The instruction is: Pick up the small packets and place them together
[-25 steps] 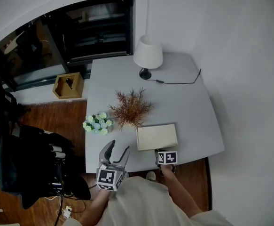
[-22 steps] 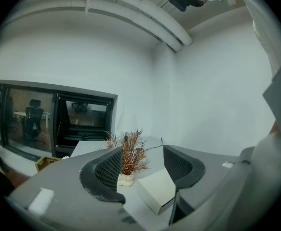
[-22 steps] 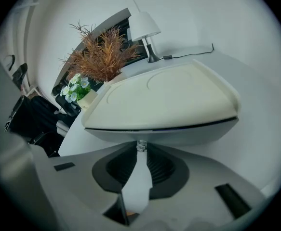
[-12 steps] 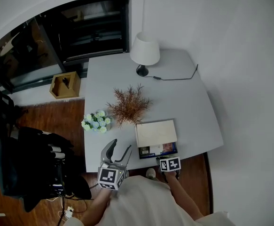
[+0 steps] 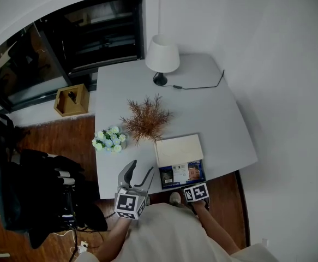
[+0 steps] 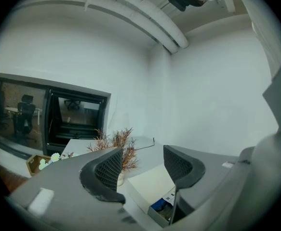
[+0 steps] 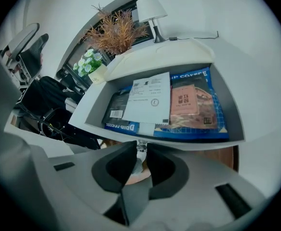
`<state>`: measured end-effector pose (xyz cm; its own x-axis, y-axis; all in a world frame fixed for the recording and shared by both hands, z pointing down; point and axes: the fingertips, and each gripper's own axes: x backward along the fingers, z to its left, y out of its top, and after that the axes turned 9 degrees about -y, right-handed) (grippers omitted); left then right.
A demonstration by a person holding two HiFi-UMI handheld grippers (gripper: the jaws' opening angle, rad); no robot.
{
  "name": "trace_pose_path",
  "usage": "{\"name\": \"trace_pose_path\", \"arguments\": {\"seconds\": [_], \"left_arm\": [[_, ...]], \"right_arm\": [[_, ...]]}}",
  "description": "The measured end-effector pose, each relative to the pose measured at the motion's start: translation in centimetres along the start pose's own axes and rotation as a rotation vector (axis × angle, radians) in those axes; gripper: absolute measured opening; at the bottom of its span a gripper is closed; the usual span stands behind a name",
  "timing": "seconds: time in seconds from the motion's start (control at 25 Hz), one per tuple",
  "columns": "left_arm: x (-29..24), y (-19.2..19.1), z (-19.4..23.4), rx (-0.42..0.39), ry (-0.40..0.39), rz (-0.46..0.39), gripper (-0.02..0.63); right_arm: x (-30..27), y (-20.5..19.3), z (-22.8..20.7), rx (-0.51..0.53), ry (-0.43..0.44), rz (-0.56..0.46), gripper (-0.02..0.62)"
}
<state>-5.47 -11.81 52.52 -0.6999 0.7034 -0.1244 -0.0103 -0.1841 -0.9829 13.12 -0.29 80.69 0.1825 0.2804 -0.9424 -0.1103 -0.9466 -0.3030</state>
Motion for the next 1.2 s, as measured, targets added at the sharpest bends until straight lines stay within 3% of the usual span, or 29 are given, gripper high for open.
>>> {"name": "trace_pose_path", "arguments": {"seconds": [0.28, 0.44, 0.6, 0.76, 0.92, 1.0, 1.16, 1.2], "left_arm": [[0.3, -0.3, -0.5, -0.001, -0.011, 0.010, 0.252], [0.3, -0.3, -1.0, 0.003, -0.017, 0.005, 0.252], [0.2, 0.2, -1.0, 0.000, -0.012, -0.002, 0.252], [0.3, 0.7, -0.7, 0.000, -0.001, -0.014, 0.252], [0.3, 1.4, -0.6, -0.010, 0.003, -0.023, 0.252], [0.2, 1.7, -0.6, -0.017, 0.002, -0.025, 0.252], [0.2, 2.2, -0.4, -0.019, 0.014, -0.040, 0.252], [0.2, 2.6, -0.4, -0.022, 0.011, -0.054, 0.252]], "right_arm": [[0.3, -0.1, -0.2, 0.008, -0.019, -0.028, 0.069], [0.7, -0.3, 0.1, 0.020, -0.012, -0.048, 0.107], [3.3, 0.8, 0.0, -0.016, -0.002, -0.155, 0.147], [8.4, 3.6, -1.3, -0.108, -0.033, -0.372, 0.146], [15.0, 9.0, -2.6, -0.052, -0.129, -0.661, 0.147], [18.8, 12.0, -2.5, -0.019, -0.156, -0.824, 0.281], [26.9, 16.8, -0.5, 0.039, -0.134, -1.160, 0.282], [28.7, 17.6, 0.2, 0.053, -0.127, -1.225, 0.356]]}}
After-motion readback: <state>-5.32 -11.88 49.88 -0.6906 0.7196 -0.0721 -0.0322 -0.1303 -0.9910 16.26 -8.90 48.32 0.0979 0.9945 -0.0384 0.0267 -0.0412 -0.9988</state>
